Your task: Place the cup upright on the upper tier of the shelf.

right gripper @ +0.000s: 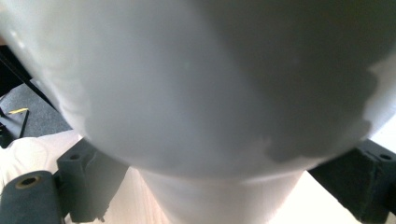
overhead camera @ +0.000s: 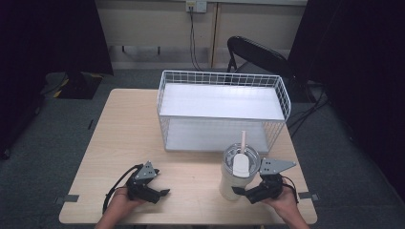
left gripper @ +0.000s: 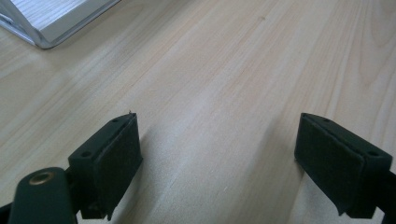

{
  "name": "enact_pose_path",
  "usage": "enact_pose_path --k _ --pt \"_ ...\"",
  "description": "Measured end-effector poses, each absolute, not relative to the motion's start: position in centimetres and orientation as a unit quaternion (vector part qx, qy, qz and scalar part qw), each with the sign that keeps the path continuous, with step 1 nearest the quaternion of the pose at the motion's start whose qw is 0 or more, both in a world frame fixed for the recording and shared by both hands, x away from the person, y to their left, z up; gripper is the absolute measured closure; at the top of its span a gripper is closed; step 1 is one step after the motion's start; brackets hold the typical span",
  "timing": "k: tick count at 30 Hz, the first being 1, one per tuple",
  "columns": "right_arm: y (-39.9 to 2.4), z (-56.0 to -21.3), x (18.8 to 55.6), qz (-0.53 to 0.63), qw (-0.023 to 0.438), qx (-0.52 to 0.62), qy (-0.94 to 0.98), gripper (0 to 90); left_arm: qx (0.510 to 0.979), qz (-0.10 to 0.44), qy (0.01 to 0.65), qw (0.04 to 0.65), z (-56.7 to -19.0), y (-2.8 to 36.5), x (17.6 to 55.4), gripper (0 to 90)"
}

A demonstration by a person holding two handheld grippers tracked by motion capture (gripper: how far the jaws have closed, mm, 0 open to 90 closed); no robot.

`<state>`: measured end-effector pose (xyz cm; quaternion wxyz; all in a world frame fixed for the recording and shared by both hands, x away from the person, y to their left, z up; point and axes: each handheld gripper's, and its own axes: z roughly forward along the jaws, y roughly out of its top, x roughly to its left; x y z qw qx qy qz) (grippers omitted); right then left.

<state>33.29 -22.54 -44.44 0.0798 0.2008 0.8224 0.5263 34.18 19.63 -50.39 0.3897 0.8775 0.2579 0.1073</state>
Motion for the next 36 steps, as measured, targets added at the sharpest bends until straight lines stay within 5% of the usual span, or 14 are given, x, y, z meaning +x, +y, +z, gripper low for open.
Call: enact_pose_path --k 36 --pt "-21.77 -45.16 33.11 0.560 0.092 0.211 0.796 7.8 0.877 0.107 0.258 0.390 -50.39 19.63 34.18 13.9"
